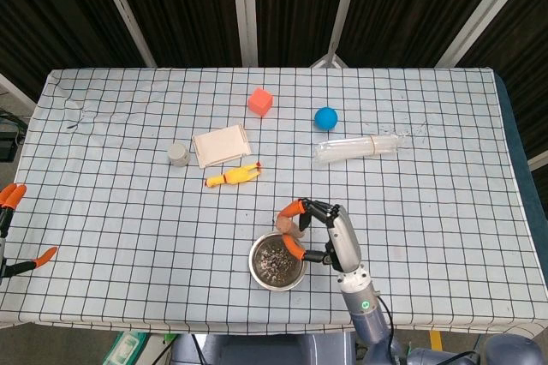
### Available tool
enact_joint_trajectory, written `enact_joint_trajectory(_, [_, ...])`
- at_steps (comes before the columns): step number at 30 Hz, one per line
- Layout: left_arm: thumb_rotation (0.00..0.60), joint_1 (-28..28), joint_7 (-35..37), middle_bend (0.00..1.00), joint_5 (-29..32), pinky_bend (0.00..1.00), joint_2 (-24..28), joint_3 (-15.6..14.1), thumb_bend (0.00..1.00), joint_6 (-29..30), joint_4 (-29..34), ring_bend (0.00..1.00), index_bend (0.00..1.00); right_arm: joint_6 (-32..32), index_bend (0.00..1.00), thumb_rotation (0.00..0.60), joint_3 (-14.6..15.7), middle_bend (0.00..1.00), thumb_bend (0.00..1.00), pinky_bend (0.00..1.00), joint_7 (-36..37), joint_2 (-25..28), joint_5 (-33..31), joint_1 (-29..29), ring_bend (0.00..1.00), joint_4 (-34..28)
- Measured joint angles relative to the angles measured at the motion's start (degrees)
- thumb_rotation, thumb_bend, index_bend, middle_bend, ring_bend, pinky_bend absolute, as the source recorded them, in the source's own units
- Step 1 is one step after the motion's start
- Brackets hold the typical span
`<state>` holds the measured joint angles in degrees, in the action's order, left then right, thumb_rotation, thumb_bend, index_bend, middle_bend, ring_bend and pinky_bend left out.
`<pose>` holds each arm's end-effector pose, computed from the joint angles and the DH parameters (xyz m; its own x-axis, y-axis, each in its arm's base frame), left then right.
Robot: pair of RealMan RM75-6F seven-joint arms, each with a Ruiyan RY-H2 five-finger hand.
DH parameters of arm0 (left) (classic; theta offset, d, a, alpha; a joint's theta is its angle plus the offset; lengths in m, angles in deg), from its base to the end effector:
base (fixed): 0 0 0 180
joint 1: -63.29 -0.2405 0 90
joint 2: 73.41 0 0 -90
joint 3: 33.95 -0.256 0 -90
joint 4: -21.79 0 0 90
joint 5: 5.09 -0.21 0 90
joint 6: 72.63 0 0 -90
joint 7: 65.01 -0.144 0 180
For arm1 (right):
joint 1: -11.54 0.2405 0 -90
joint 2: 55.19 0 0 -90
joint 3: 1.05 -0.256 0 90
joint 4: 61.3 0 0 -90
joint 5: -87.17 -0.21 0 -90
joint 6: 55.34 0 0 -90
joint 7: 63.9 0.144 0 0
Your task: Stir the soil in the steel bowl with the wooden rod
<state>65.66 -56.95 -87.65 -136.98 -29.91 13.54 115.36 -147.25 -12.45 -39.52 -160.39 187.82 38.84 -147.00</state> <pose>-0.3202 0.1710 0.1688 0.2471 -0.0318 0.9685 0.9663 0.0831 -0.2438 -0.0870 -0.2469 0.0078 -0.5739 -0.1387 0.8071 -0.6065 -0.5903 -0.5327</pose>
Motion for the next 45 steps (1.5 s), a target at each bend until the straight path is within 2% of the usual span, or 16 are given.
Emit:
enact_joint_trajectory(8, [0.6, -0.11, 0.3, 0.0, 0.07, 0.0, -0.08, 0.17, 0.06, 0.33, -0.14, 0.0, 0.0, 1.53, 0.82, 0.6, -3.39, 0.62, 0.47, 0.67, -3.12, 11.17, -2.78, -0.52, 0.68, -0.89])
enact_joint_trajectory(16, [0.6, -0.04, -0.49, 0.0, -0.02, 0.0, -0.32, 0.17, 0.06, 0.41, -0.08, 0.0, 0.0, 3.68, 0.82, 0.6, -3.46, 0.62, 0.47, 0.67, -3.18, 18.15, -7.61, -3.01, 0.68, 7.83])
enact_joint_trajectory(18, [0.6, -0.05, -0.66, 0.0, 0.1, 0.0, -0.38, 0.21, 0.06, 0.42, -0.01, 0.0, 0.0, 4.7, 0.8, 0.6, -2.95, 0.61, 0.47, 0.63, -4.13, 19.1, -8.59, -3.55, 0.66, 10.47])
enact_joint_trajectory(21, [0.6, -0.05, -0.92, 0.0, 0.29, 0.0, -0.43, 0.25, 0.06, 0.36, 0.09, 0.0, 0.0, 6.8, 0.65, 0.6, -1.92, 0.53, 0.47, 0.45, -7.75, 20.04, -9.71, -3.99, 0.5, 12.28])
enact_joint_trajectory(22, [0.6, -0.05, -0.98, 0.0, 0.3, 0.0, -0.44, 0.25, 0.06, 0.36, 0.11, 0.0, 0.0, 7.72, 0.58, 0.6, -1.51, 0.47, 0.47, 0.38, -9.33, 20.33, -10.07, -4.07, 0.43, 12.49])
enact_joint_trajectory(26, [0.6, -0.13, -1.4, 0.0, 0.18, 0.0, -0.5, 0.14, 0.06, 0.51, 0.2, 0.0, 0.0, 13.94, 0.32, 0.6, 1.0, 0.29, 0.47, 0.13, -19.57, 21.93, -12.03, -4.16, 0.23, 11.47])
enact_joint_trajectory(29, [0.6, -0.24, -1.52, 0.0, 0.17, 0.0, -0.53, 0.11, 0.06, 0.67, 0.2, 0.0, 0.0, 18.49, 0.14, 0.6, 3.01, 0.19, 0.47, 0.02, -28.39, 22.89, -13.43, -4.01, 0.13, 8.57])
enact_joint_trajectory(32, [0.6, -0.27, -1.53, 0.0, 0.3, 0.0, -0.53, 0.13, 0.06, 0.62, 0.19, 0.0, 0.0, 22.43, 0.07, 0.6, 4.85, 0.17, 0.47, 0.0, -36.55, 23.34, -14.91, -3.73, 0.1, 4.14])
enact_joint_trajectory(36, [0.6, -0.34, -1.41, 0.0, 0.35, 0.0, -0.44, 0.12, 0.06, 0.65, 0.2, 0.0, 0.0, 25.0, 0.06, 0.6, 6.39, 0.17, 0.47, 0.0, -43.84, 23.24, -16.28, -3.33, 0.1, -2.31])
enact_joint_trajectory(40, [0.6, -0.41, -1.06, 0.0, 0.3, 0.0, -0.32, 0.1, 0.06, 0.7, 0.04, 0.0, 0.0, 24.72, 0.06, 0.6, 7.08, 0.15, 0.47, 0.0, -46.76, 23.55, -16.4, -3.39, 0.08, -7.18])
enact_joint_trajectory(45, [0.6, -0.47, -0.87, 0.0, -0.14, 0.0, -0.28, 0.01, 0.06, 0.92, -0.29, 0.0, 0.0, 21.55, 0.0, 0.6, 7.95, 0.07, 0.47, 0.0, -46.41, 27.42, -14.75, -4.86, 0.01, -11.05])
